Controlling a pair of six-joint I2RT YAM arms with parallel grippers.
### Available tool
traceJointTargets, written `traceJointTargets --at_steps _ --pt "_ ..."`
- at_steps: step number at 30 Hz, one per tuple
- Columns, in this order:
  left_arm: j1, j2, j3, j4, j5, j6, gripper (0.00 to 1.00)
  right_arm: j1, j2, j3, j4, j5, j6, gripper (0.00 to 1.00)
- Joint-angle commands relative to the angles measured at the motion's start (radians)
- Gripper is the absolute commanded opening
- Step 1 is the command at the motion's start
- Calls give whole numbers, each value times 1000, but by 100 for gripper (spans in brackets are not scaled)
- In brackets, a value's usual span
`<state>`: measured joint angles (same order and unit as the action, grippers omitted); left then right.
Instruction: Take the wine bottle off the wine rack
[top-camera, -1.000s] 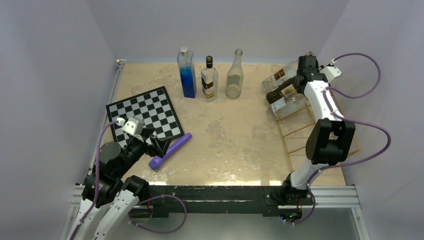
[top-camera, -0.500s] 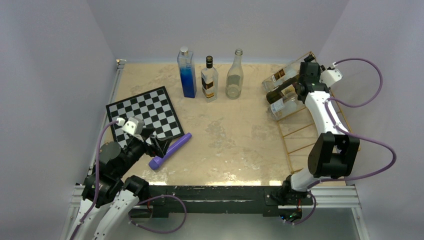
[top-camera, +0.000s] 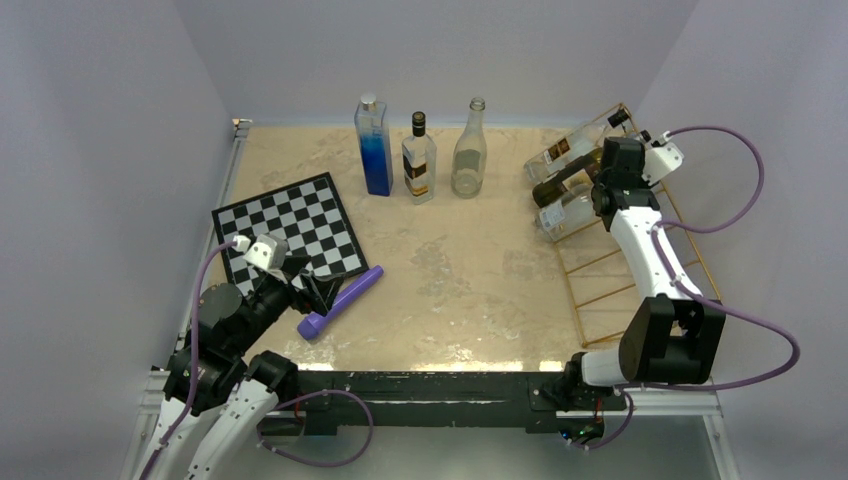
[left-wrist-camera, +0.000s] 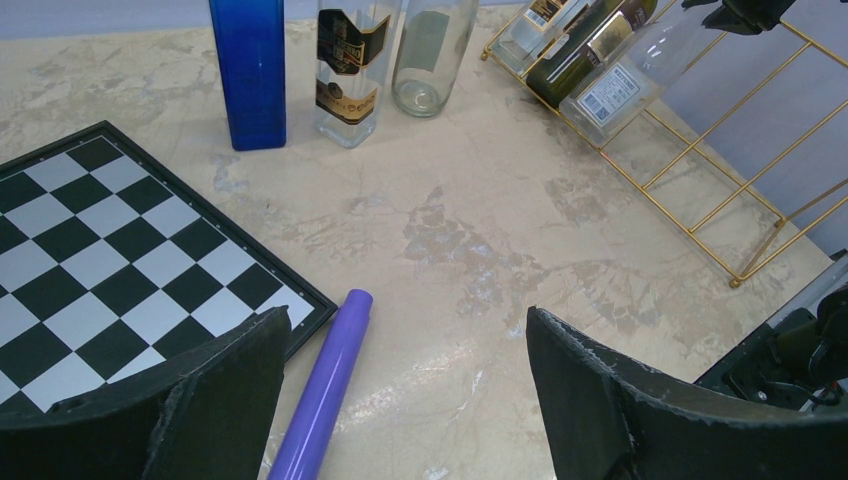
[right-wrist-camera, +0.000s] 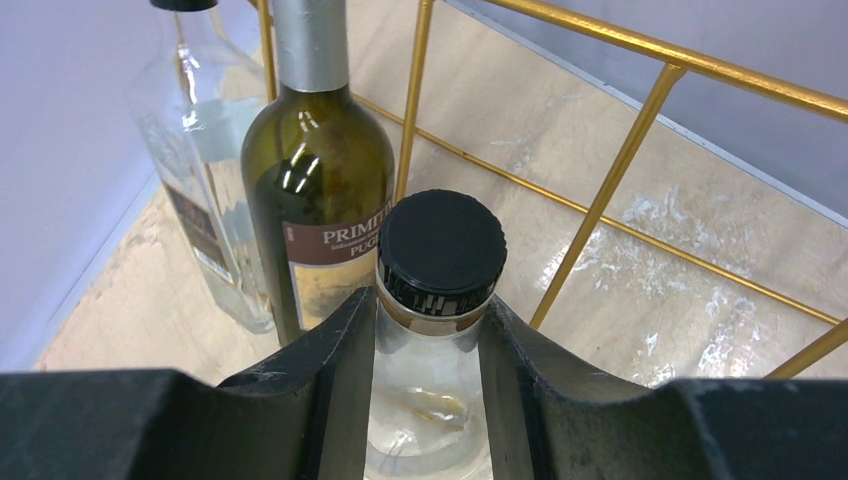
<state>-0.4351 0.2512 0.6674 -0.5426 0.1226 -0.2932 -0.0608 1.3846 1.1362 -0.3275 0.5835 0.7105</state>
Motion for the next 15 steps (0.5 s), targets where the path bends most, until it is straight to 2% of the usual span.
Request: traceJointTargets --at_steps 1,8,15 --pt "-6 3 17 21 14 14 91 6 -93 -13 160 16 -109 0" --pt "-7 -4 18 21 18 14 91 54 -150 -46 203 8 -178 0" --pt "-7 -16 17 19 18 12 91 164 -235 -108 261 60 -269 0"
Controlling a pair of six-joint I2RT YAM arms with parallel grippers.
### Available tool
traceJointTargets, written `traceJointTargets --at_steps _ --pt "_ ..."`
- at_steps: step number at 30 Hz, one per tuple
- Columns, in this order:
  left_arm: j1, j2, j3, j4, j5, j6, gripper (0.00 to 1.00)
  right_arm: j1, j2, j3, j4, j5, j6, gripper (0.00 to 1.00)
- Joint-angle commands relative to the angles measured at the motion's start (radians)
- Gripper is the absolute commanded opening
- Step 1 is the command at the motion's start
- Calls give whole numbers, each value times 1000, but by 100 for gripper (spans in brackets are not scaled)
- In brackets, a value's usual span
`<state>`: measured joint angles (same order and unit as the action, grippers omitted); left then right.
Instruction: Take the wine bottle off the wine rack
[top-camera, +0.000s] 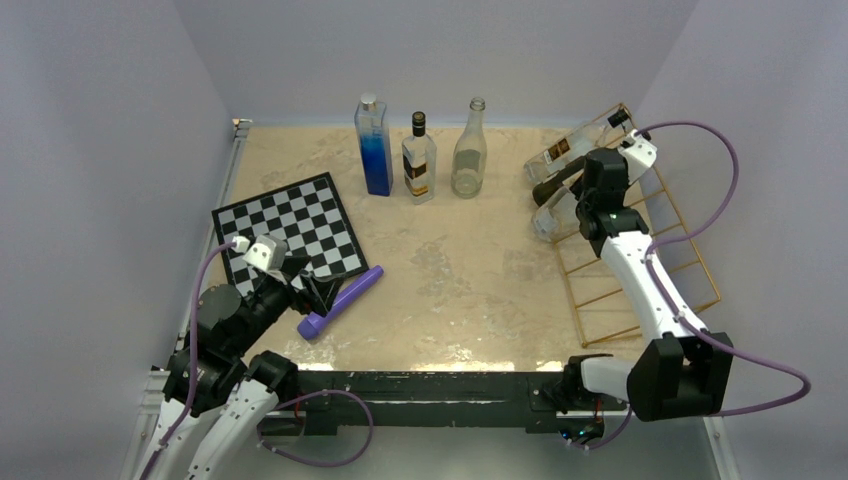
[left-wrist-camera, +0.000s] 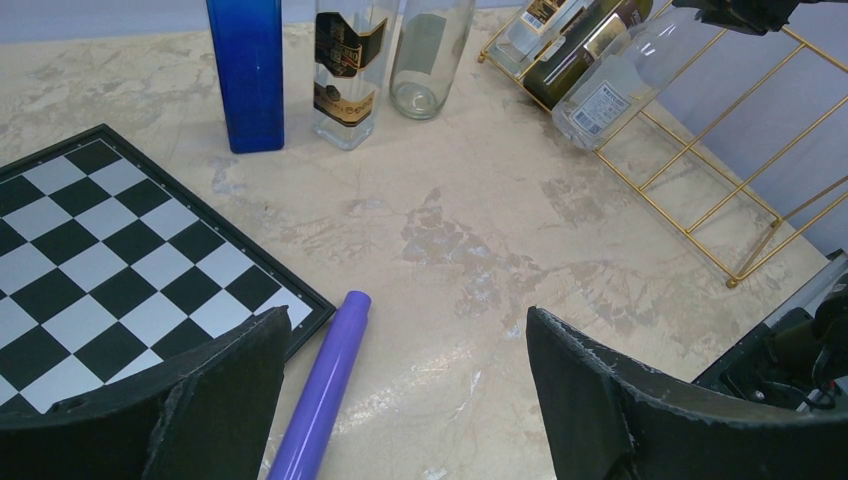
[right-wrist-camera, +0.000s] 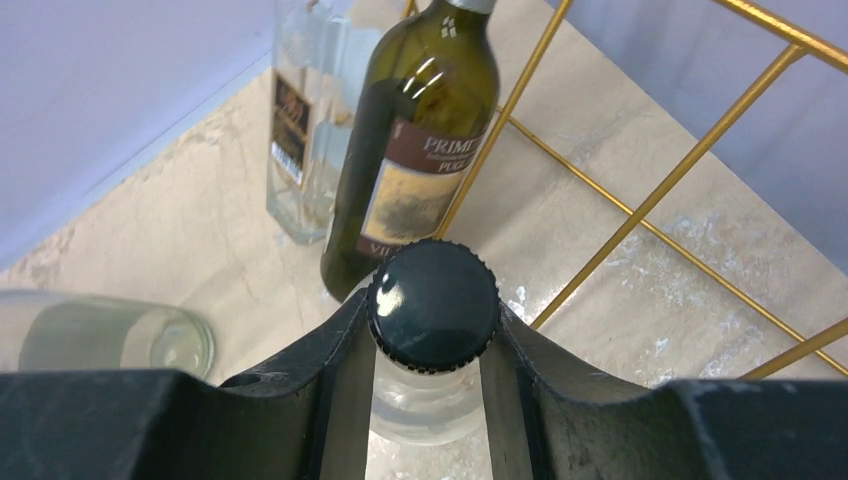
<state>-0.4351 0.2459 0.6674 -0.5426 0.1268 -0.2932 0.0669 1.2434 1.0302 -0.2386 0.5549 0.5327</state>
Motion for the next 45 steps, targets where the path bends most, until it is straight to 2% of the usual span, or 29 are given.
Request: traceJointTargets --at_steps 1,9,17,22,26,31,38,45 --pt "-7 -12 17 18 13 12 91 48 -106 -10 180 91 -102 0" --pt "-7 -14 17 21 16 12 91 145 -155 -31 228 103 -163 0" --pt "-7 -16 16 20 10 12 91 242 -149 19 235 67 -249 0" --pt "-7 -23 18 17 -1 13 91 342 -130 59 271 -10 -318 0" --pt "-6 -40 14 19 -14 12 91 455 -93 107 281 -17 -365 0" --pt "-7 -34 19 16 -16 14 91 585 -10 197 280 -69 -366 0" --pt "-7 -45 18 14 -32 14 91 736 195 378 353 -101 -404 0" --pt "-7 -50 18 13 -40 14 91 812 420 582 398 -200 -465 0"
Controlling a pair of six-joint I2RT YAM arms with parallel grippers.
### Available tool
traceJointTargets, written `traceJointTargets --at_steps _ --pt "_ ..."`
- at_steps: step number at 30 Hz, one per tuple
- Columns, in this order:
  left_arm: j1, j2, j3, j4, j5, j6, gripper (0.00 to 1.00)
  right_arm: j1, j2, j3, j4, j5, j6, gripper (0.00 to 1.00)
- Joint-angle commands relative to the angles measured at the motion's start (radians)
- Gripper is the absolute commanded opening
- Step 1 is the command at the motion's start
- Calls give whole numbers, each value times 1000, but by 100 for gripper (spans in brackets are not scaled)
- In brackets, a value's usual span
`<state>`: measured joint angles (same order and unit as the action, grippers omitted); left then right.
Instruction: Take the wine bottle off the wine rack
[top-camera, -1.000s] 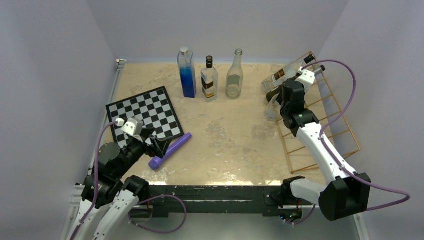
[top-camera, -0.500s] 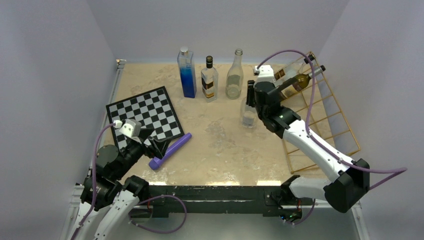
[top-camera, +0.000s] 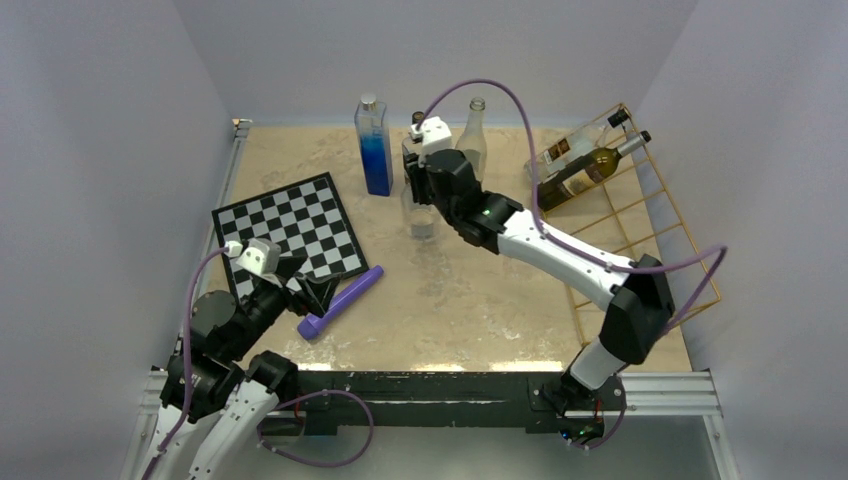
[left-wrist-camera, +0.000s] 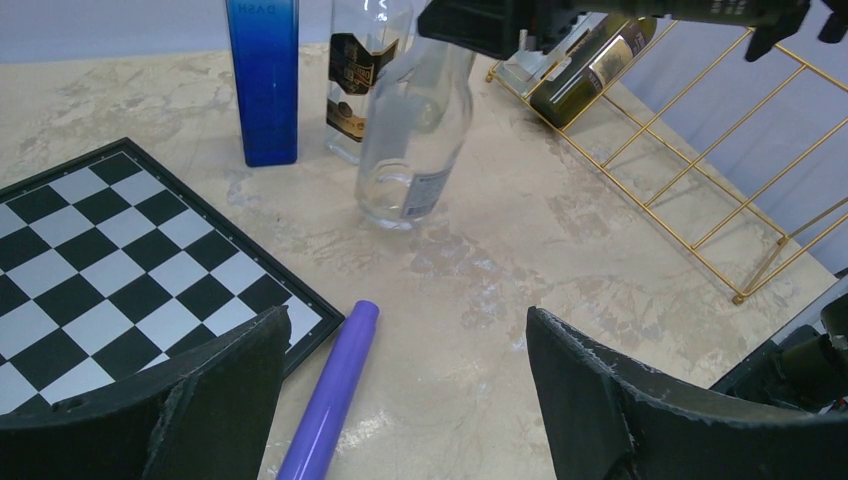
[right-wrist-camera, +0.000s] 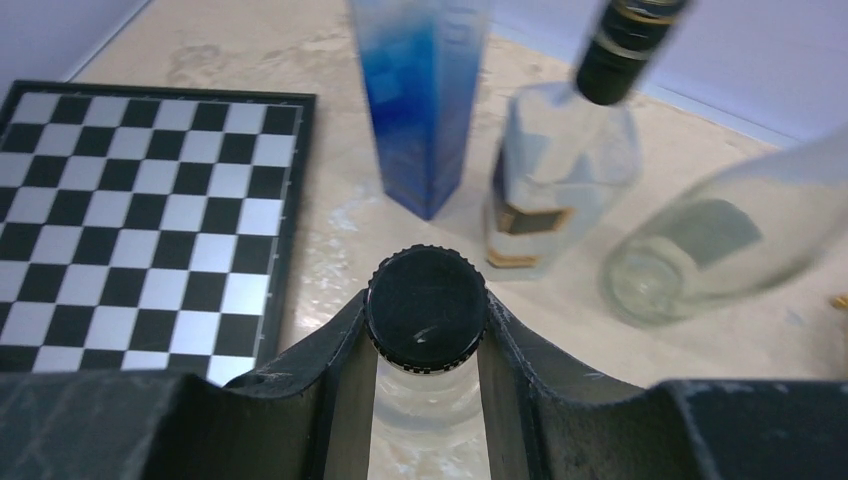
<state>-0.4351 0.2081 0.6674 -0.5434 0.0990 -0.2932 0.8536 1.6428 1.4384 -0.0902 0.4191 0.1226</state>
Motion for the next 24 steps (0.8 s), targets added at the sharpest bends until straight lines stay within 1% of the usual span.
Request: traceJointTargets --at_steps 1,5,10,15,17,18,20,21,22,24 --pt "-7 -12 18 14 -11 14 91 30 47 196 256 -81 -52 0" --pt "-7 -9 18 14 -7 14 91 48 140 279 252 -118 -32 0" --pt "-7 -5 18 16 -3 14 91 77 226 367 237 -129 -53 0" --pt "-7 -5 18 16 -1 14 91 93 270 393 225 -114 -79 0" --pt "-7 -3 17 17 0 14 91 93 277 389 225 -108 -84 3" --pt "-7 -4 17 17 1 14 91 93 279 390 222 -104 -86 8" --pt "-6 -2 17 18 1 14 91 93 280 389 218 -94 -88 21" --pt "-7 -2 16 18 2 14 91 94 277 387 216 -90 -89 30" --pt "-7 -2 18 18 3 14 91 94 274 387 217 -85 -90 41" --pt "-7 -2 17 17 2 14 91 94 266 387 215 -83 -93 55"
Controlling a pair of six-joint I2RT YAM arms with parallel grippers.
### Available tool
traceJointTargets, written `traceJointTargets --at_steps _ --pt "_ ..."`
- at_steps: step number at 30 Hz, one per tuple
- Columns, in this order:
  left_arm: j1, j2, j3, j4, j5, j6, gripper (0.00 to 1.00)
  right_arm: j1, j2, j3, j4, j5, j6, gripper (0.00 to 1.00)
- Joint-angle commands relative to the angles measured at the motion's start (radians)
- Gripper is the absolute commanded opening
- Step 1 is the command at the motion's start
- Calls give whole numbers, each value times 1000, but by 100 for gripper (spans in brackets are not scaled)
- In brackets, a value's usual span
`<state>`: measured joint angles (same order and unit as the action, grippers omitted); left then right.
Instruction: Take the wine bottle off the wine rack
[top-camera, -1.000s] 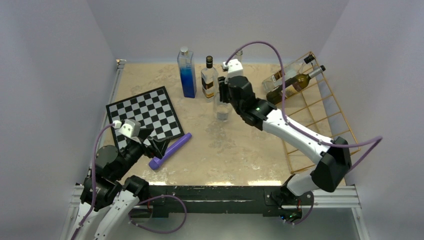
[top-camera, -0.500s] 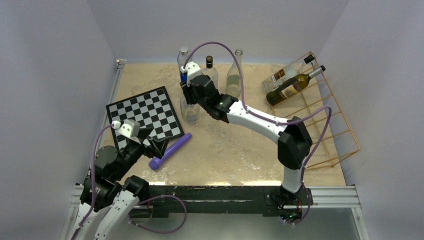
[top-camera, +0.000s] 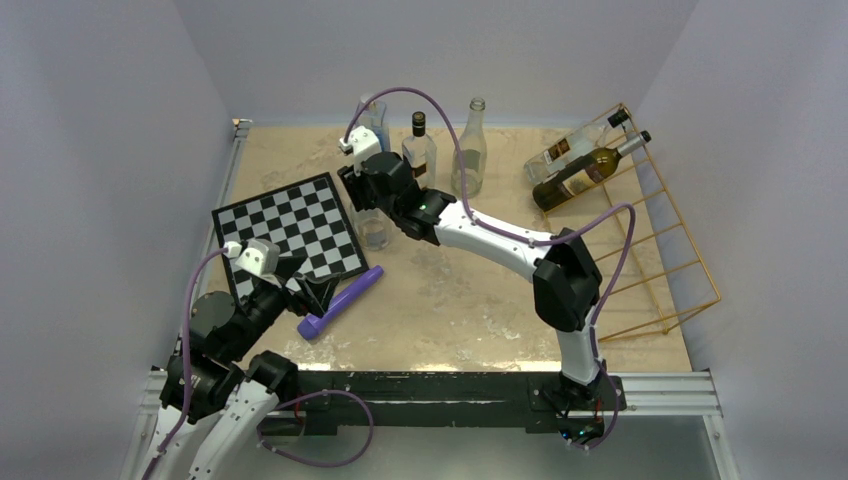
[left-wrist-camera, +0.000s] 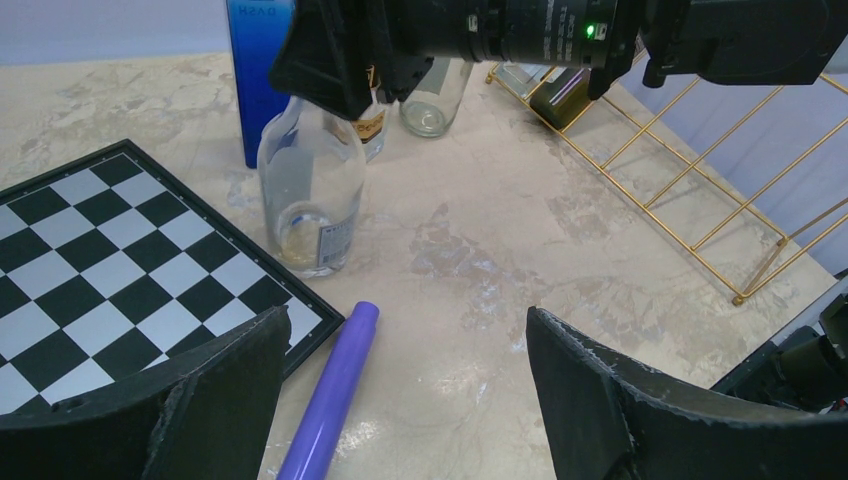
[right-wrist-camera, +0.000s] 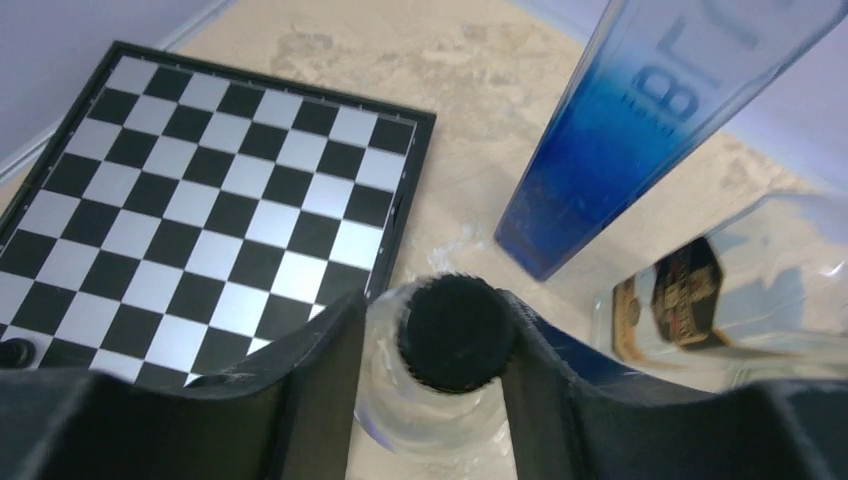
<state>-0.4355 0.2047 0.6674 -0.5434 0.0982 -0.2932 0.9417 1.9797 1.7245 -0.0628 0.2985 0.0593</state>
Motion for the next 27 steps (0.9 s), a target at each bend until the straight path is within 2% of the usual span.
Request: traceJointTargets --at_steps 1,3,8,11,15,21,24,27 --pt "-6 2 17 17 3 14 91 6 -77 101 186 39 -31 61" --pt "-6 2 17 17 3 14 91 6 -99 94 183 43 -32 68" --pt "-6 1 17 16 0 14 91 6 -195 33 175 77 -25 73" --pt "-6 -1 18 15 -2 14 91 5 -269 -15 137 170 2 75" --pt "-6 3 17 16 2 14 91 -11 -376 -132 181 331 -52 75" --pt "-6 1 18 16 7 14 91 -120 -480 -209 92 541 -45 79" --pt "-6 -3 17 15 5 12 91 -195 -500 -218 -3 664 30 84" --pt "-6 -1 18 14 5 11 91 -276 -511 -211 -110 723 121 90"
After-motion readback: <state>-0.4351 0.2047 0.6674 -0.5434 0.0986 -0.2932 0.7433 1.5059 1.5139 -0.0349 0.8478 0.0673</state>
